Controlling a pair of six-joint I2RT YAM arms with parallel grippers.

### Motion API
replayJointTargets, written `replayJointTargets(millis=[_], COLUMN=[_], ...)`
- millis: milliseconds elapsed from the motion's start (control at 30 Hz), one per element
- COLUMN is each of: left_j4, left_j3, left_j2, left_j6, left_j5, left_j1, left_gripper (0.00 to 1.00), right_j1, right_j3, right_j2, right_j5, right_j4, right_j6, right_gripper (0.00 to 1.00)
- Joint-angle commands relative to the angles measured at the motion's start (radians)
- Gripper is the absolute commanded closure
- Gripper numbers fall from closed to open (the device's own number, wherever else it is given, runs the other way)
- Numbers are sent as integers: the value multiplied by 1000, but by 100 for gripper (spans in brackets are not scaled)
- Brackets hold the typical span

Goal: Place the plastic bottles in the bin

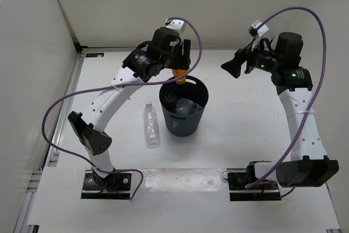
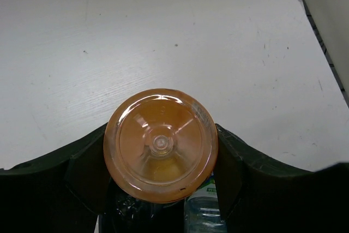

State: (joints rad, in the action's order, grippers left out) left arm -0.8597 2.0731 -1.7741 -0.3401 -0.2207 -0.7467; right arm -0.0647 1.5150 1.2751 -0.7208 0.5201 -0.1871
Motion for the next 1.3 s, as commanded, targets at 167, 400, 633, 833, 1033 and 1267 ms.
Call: replayJointTargets(millis=[167,400,633,833,1033,1267], left_j4=[25,21,1,-29,-30,25], left_j3=[-19,19,-36,-234,-456,-623], left_j2=[84,111,198,363,361,252], left_j6=[52,157,69,-26,-120,-186], left_j5=[-28,-137,-223,-134,59,240], left_j1=[-6,0,128,404,501,504], left_gripper=[6,1,1,1,1,1], right_j1=[-3,0,19,29,39,26], right_j3=[-19,-19,-35,-19,-15,14], right_j2=[-16,-13,-10,0,17,17], right_j5=[-12,-17,-19,-31,-43,-40], right_j4=[-37,-43,-55,-54,-52,-5], right_j6=[5,5,23,3,5,-23], right_gripper=[10,10,10,10,10,10])
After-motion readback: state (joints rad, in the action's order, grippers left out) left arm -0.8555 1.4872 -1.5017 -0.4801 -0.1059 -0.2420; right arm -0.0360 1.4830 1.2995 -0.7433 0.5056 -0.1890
